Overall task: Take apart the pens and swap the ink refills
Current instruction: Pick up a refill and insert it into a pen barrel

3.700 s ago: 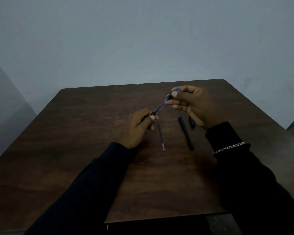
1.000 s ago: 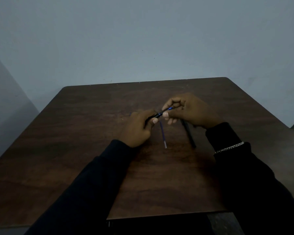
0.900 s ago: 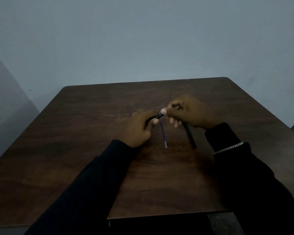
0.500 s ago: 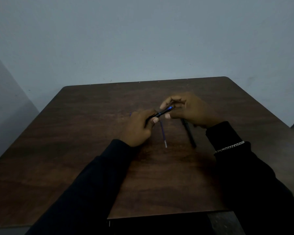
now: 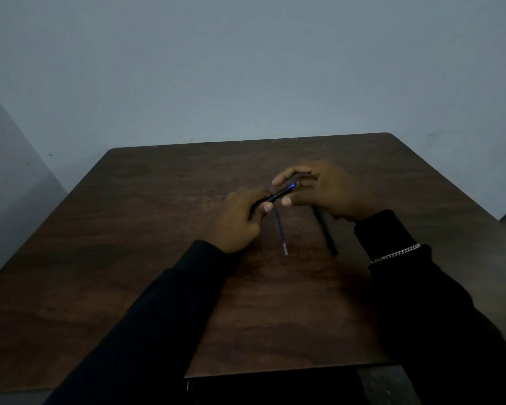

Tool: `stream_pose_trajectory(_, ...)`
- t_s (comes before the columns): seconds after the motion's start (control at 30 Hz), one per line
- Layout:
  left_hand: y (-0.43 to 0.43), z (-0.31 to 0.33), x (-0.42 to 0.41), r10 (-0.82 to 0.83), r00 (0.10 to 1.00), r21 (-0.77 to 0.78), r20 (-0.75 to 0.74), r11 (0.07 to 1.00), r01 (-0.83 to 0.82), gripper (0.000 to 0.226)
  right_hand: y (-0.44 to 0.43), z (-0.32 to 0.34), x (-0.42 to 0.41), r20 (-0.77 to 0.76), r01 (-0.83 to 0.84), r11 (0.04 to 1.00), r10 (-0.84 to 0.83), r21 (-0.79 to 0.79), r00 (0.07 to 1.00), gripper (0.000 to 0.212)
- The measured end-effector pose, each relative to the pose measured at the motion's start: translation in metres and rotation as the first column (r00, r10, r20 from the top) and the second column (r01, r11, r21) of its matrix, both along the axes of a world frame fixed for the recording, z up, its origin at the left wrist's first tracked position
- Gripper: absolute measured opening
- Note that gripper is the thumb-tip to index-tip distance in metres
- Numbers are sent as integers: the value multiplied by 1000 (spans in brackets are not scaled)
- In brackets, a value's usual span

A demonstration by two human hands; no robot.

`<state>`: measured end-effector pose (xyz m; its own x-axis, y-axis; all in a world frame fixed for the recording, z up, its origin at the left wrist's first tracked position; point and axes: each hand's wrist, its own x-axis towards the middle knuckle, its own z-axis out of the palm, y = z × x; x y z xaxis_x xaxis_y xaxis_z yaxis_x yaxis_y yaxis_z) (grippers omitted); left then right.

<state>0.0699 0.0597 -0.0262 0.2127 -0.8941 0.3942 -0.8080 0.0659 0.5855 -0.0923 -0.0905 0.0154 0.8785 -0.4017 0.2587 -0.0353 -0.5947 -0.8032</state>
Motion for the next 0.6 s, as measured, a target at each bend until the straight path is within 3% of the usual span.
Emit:
stream_pose_trajectory(0.13, 0, 0, -1, 7, 1000, 12, 8, 1000, -7, 14, 0, 2, -1, 37, -37, 997, 39, -63, 999, 16)
stream_pose_trajectory(0.33, 0, 1, 1, 4, 999, 10, 35, 1000, -5, 13, 2, -2, 3, 11, 31, 999, -32, 33, 999, 7)
stream_pose_trajectory(0.5, 0, 0, -1, -12, 999, -8, 38, 1000, 12, 13, 5, -2, 6, -19, 64, 997, -64, -39, 998, 18)
stream_pose_trajectory(0.6, -2, -2, 0, -4, 1000, -16, 25, 1000, 4, 13, 3, 0, 3, -36, 54, 999, -54, 7, 998, 15)
